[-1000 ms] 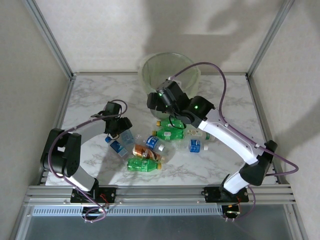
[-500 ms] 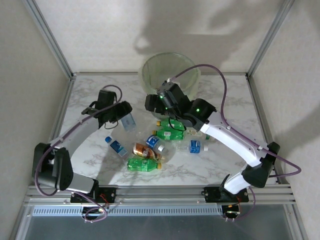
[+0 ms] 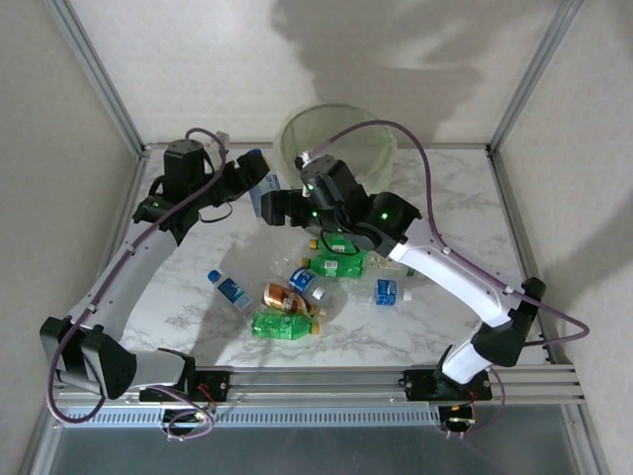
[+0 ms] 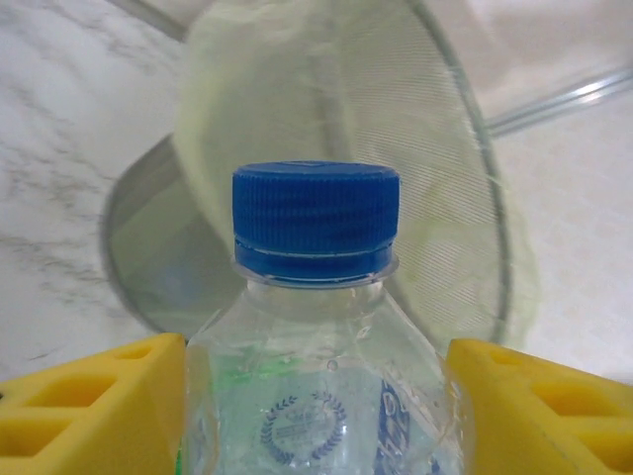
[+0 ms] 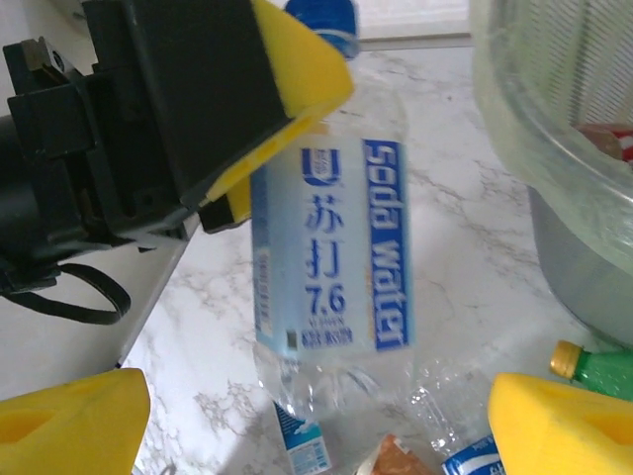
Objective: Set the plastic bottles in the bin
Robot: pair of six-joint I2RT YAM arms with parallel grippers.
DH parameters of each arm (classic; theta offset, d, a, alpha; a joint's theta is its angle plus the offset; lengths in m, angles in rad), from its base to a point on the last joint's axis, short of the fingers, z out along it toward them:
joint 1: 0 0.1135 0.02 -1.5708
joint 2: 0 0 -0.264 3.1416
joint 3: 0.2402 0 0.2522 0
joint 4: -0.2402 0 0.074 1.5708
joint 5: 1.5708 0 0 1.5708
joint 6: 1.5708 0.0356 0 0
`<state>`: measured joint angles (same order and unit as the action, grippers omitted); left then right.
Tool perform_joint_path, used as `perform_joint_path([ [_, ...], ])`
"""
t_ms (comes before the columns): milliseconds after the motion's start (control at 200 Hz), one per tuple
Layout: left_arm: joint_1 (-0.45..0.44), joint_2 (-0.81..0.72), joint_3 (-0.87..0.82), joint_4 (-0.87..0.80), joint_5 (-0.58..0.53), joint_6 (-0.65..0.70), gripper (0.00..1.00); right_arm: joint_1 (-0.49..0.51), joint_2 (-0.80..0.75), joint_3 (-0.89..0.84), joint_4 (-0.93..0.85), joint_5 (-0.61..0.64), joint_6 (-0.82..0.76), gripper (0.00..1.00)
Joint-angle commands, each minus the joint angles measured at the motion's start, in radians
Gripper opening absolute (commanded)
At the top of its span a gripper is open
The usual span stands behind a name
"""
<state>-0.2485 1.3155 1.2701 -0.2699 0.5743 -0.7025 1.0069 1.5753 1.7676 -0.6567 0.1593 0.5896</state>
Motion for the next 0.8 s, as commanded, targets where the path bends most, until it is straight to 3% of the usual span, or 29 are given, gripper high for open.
perform_joint_path([
  [0,-0.027,-0.034,0.030,0.041,0.099,0.046,0.66,0.009,0.043,0.067,-0.029,-0.025,-0.055,0.89],
  [305,-0.069,-0.045,0.036,0.056,0.121,0.091,0.67,0.006,0.064,0.102,-0.080,0.028,-0.073,0.90],
  [796,-0.075,-0.058,0.002,0.147,0.215,0.049,0.65,0.003,0.040,0.038,-0.047,0.041,-0.057,0.78],
])
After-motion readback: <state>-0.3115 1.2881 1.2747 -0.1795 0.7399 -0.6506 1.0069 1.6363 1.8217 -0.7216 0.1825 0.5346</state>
